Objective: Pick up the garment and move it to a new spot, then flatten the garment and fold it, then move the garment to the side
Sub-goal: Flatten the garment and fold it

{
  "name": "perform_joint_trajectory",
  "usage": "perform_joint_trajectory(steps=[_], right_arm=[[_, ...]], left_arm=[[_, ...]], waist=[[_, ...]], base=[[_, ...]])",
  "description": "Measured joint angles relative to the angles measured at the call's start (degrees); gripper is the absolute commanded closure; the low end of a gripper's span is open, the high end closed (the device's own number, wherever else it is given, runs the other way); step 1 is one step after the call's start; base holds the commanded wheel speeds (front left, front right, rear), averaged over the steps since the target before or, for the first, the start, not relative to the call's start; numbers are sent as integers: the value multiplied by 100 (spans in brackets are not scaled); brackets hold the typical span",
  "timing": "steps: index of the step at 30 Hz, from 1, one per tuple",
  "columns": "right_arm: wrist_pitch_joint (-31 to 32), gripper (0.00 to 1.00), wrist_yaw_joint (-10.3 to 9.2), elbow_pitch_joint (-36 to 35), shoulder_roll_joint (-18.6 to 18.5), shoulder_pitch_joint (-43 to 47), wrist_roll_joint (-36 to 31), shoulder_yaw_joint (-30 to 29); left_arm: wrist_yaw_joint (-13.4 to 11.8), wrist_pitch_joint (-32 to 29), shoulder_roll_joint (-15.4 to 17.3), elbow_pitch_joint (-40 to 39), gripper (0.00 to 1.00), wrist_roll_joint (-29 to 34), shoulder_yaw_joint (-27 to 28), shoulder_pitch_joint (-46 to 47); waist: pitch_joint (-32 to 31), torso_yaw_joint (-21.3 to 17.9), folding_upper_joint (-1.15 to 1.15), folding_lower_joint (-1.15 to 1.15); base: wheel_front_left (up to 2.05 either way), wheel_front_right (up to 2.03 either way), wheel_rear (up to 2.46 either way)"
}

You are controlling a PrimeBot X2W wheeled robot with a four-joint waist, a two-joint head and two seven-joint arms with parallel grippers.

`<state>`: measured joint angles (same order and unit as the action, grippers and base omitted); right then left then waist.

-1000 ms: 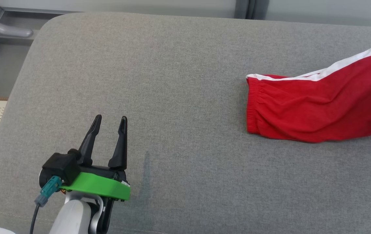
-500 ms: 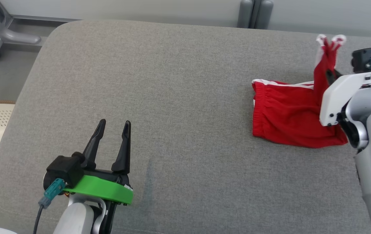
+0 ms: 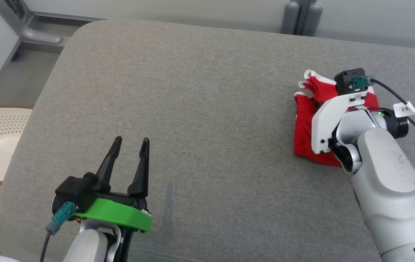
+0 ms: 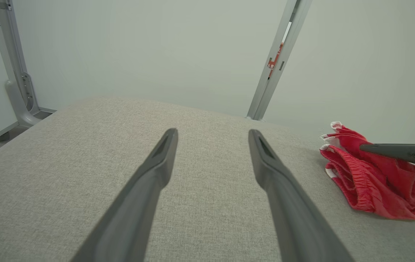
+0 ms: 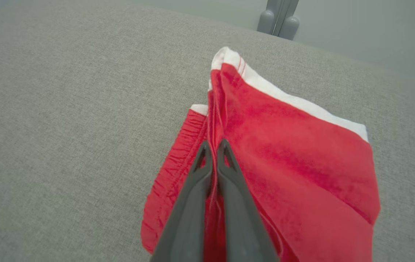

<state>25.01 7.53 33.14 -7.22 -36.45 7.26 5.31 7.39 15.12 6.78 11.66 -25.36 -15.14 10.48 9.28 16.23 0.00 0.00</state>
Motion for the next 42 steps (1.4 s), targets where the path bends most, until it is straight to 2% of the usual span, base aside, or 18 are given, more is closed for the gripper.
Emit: perform_joint_trajectory(steps=[7,8,9,12,14,18,22,26,32,38,39,40,42], right_arm=[[-235,100,-1,814,237,-269,0,-30],[-236,56,0,907,261,-286,2,-34],[-242,0,-1,1000,290,-297,15,-30],[-421,0,-1,1057,357,-348,234,-1],[-575,0,-1,938,402,-372,705,159],[-754,0,-4,140,447,-340,2045,681],[-1093,0,-3,-698,283,-89,2417,864],[-1537,0,-4,-1270,-224,328,2234,656],[-2231,0,-4,-1579,-536,1121,1352,-62],[-2435,0,-4,-1214,-286,1590,699,-369],[-2476,22,-4,-1138,-268,1590,613,-372],[-2544,55,-4,-1034,-246,1581,533,-380],[-2693,100,-4,-792,-179,1548,385,-379]], left_arm=[[0,0,-13,15,0,-14,-46,-4],[0,0,-13,16,0,-14,-46,-7],[0,0,-13,18,0,-14,-46,-14],[0,0,-13,23,0,-14,-41,-40],[0,0,-11,37,0,-14,-22,-54],[0,0,-1,29,0,-13,85,-96],[0,0,0,-9,0,3,187,-157],[0,0,-9,-30,0,13,200,-179],[0,0,-9,-58,0,31,248,-247],[0,1,-12,-125,0,31,158,-221],[0,0,-12,-131,0,31,127,-209],[0,0,-12,-134,0,31,90,-191],[0,0,-12,-132,0,30,56,-152]], waist=[[31,137,0,0],[31,148,0,0],[28,158,0,0],[5,163,0,0],[-30,156,0,0],[-75,80,0,0],[-118,-66,0,0],[-171,-200,0,0],[-242,-370,0,0],[-145,-402,0,0],[-115,-390,0,0],[-74,-369,0,0],[-4,-321,0,0]], base=[[0,0,0],[0,0,0],[0,0,0],[0,0,0],[0,0,0],[0,0,0],[0,0,0],[0,0,0],[0,0,0],[0,0,0],[0,0,0],[0,0,0],[0,0,0]])
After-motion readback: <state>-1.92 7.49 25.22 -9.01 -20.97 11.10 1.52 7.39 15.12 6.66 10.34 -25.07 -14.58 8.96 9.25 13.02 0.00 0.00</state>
